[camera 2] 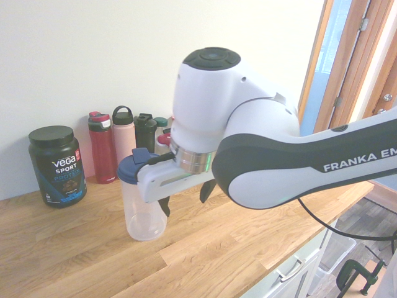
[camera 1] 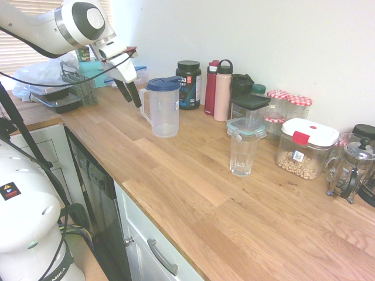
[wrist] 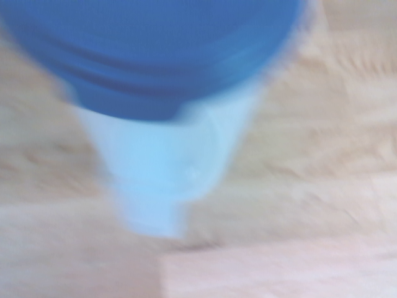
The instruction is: Pour me some water
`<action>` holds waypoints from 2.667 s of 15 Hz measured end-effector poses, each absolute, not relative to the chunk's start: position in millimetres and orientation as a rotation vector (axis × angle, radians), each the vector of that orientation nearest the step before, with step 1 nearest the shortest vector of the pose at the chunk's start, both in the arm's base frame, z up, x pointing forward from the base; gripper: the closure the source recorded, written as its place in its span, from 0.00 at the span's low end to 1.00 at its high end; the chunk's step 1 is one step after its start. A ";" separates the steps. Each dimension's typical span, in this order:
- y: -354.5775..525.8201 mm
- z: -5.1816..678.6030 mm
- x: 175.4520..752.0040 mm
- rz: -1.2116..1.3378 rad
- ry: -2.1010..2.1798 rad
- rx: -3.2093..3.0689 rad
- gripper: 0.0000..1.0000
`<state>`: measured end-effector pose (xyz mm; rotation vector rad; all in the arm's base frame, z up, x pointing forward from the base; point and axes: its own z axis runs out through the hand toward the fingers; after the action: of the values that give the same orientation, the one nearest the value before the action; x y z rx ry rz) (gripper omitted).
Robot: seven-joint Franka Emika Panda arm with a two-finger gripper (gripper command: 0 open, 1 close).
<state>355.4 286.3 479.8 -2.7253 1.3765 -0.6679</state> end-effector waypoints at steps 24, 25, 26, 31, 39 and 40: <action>298.2 428.5 404.7 -0.894 1.389 -2.544 1.00; 297.3 428.4 406.0 -0.890 1.390 -2.540 1.00; 296.1 428.1 407.1 -0.890 1.392 -2.539 1.00; 291.8 426.2 409.7 -0.885 1.395 -2.532 1.00; 282.3 423.1 394.3 -0.904 1.366 -2.561 1.00; 282.4 425.0 391.9 -0.910 1.356 -2.563 1.00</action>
<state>391.9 282.4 425.0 -2.5631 1.3563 -0.9097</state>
